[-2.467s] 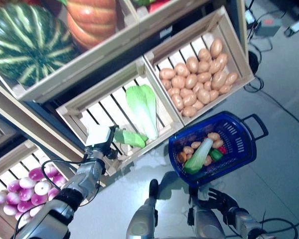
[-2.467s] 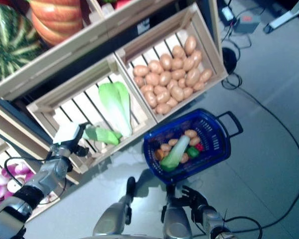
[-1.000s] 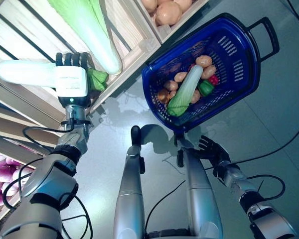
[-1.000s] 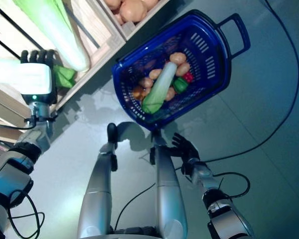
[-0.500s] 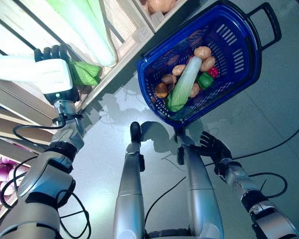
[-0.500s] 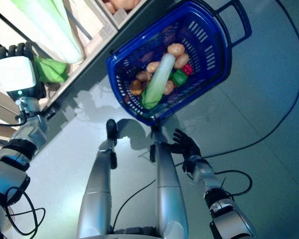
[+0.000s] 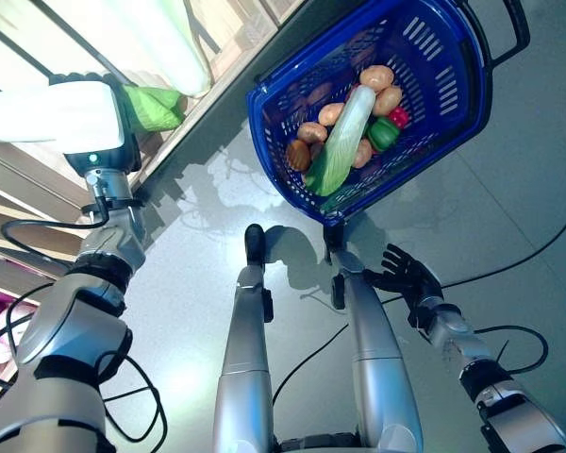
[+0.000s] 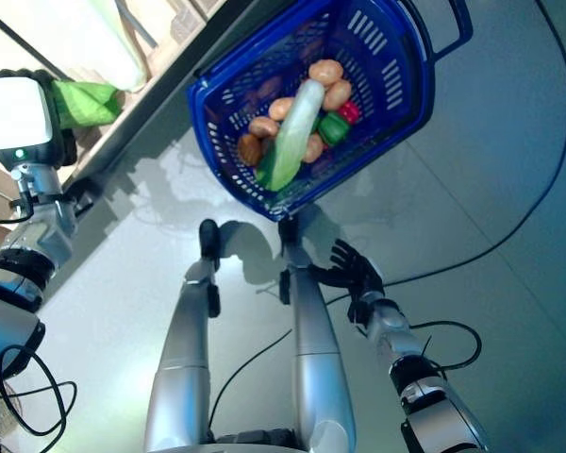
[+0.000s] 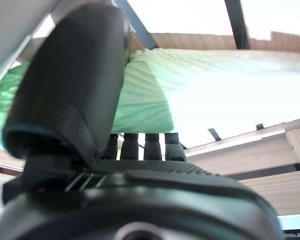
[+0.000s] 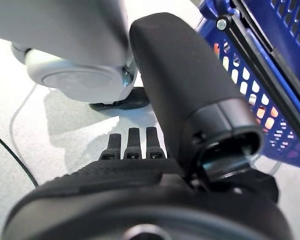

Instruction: Put vegetables into the basket

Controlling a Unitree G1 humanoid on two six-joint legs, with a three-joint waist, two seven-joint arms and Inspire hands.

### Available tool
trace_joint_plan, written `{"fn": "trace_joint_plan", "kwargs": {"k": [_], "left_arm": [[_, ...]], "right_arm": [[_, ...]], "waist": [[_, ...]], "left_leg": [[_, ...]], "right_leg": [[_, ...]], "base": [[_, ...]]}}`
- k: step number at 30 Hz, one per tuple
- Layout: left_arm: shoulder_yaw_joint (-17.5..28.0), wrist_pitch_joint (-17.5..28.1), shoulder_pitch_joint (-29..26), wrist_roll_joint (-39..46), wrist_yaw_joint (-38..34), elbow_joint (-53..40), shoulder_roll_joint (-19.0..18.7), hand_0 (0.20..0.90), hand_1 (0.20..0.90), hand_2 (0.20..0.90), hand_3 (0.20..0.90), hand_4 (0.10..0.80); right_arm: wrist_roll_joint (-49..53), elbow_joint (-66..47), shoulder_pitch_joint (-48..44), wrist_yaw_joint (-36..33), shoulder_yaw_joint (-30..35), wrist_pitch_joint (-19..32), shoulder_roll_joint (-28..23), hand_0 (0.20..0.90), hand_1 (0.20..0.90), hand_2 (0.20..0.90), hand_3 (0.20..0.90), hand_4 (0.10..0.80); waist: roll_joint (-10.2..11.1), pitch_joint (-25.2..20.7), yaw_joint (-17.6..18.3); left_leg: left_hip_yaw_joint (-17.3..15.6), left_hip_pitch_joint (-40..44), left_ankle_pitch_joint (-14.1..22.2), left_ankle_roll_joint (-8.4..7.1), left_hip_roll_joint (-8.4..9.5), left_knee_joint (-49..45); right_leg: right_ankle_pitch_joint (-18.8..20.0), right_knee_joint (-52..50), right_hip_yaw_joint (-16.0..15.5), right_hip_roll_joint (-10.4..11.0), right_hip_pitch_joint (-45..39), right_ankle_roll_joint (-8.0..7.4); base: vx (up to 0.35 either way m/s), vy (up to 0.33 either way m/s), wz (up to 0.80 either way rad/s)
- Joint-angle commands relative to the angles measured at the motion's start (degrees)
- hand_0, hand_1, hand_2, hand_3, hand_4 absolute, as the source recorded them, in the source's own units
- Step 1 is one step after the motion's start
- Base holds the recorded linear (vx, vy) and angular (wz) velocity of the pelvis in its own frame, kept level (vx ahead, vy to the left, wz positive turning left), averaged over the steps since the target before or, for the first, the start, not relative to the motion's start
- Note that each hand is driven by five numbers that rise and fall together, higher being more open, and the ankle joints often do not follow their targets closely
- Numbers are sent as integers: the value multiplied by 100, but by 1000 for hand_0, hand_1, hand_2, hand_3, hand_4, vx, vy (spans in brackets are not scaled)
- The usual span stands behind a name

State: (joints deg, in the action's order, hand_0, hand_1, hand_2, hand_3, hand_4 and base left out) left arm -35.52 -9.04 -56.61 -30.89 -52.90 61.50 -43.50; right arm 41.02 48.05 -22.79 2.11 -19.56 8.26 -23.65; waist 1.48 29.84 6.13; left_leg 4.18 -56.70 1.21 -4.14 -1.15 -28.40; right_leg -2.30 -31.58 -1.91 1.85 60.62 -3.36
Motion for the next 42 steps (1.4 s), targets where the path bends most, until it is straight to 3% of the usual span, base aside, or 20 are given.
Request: {"fn": "trace_joint_plan", "kwargs": {"k": [1,9,14,21,23,26,29,32,36,38,39,42], "left_arm": [[194,266,55,-20,-314,134,139,300,300,300,300,400],[358,643,211,326,-630,-168,169,300,300,300,300,400],[716,1100,448,261,-862,-708,178,300,300,300,300,400],[1504,1866,1661,590,-1170,-1899,357,300,300,300,300,400],[1710,1969,2042,746,-1077,-2520,372,300,300,300,300,400],[2124,2540,2752,1174,-726,-3408,553,300,300,300,300,400],[2487,3400,3451,1486,-163,-4192,871,300,300,300,300,400],[2858,3876,4020,2017,664,-5107,1131,300,300,300,300,400],[2975,4657,4407,3829,2533,-5705,1442,300,300,300,300,400],[2984,4651,4589,4427,3234,-5945,1566,300,300,300,300,400],[2903,4606,4799,5201,4297,-6152,1709,300,300,300,300,400],[2750,4346,4989,5739,5200,-6373,1783,300,300,300,300,400]], "right_arm": [[20,-202,420,-156,-143,209,-186,900,900,900,900,800],[27,-196,511,-163,-109,246,-172,900,900,900,900,800],[-101,-257,680,-202,-37,276,-73,900,900,900,900,800],[-252,-272,881,-142,208,407,9,900,900,900,900,800],[-366,-440,994,-184,284,406,12,900,900,900,900,800],[-390,-731,1230,-277,440,505,22,900,900,900,900,800],[-464,-1125,1479,-303,613,548,131,900,900,900,900,800],[-777,-1723,1771,-377,802,365,204,900,900,900,900,800],[-933,-2309,2037,-322,1079,525,256,900,900,900,900,800],[-979,-2613,2184,-267,1174,535,295,900,900,900,900,800],[-1160,-2961,2360,53,1267,553,339,900,900,900,900,800],[-1183,-3438,2543,601,1234,397,298,900,900,900,900,800]], "waist": [[86,-5,20],[66,-5,-5],[47,-5,-70],[-73,-5,-275],[-88,-5,-336],[-117,-73,-477],[-119,-220,-567],[-71,-404,-621],[15,-710,-666],[61,-830,-661],[110,-1021,-648],[146,-1251,-645]], "left_leg": [[-445,-185,-192,204,272,-226],[-458,110,-170,205,246,-128],[-420,829,-260,194,240,294],[-321,1963,-409,203,305,1005],[-297,2179,-439,217,321,1142],[-222,2546,-389,231,343,1268],[-131,2859,-380,243,345,1417],[-65,3256,-370,240,318,1677],[-7,3764,-425,283,277,2014],[-1,3989,-431,293,250,2152],[-5,4240,-450,307,222,2348],[-5,4543,-503,306,202,2613]], "right_leg": [[254,246,-73,-185,-442,305],[208,315,-56,-179,-695,296],[201,694,-79,-145,-1389,271],[283,1322,-117,-63,-2544,242],[298,1424,-165,-31,-2779,232],[236,1531,-279,39,-3183,216],[229,1676,-374,75,-3539,196],[201,1862,-435,85,-3936,180],[250,2179,-586,92,-4494,173],[293,2336,-591,95,-4721,156],[356,2540,-609,96,-4974,129],[423,2794,-614,78,-5283,99]], "base": [[-2,3,30],[5,2,-2],[42,-19,3],[49,-13,-1],[41,-35,2],[60,-62,2],[87,-87,17],[106,-47,20],[79,-67,14],[105,-52,10],[147,-35,3],[120,-9,-2]]}}
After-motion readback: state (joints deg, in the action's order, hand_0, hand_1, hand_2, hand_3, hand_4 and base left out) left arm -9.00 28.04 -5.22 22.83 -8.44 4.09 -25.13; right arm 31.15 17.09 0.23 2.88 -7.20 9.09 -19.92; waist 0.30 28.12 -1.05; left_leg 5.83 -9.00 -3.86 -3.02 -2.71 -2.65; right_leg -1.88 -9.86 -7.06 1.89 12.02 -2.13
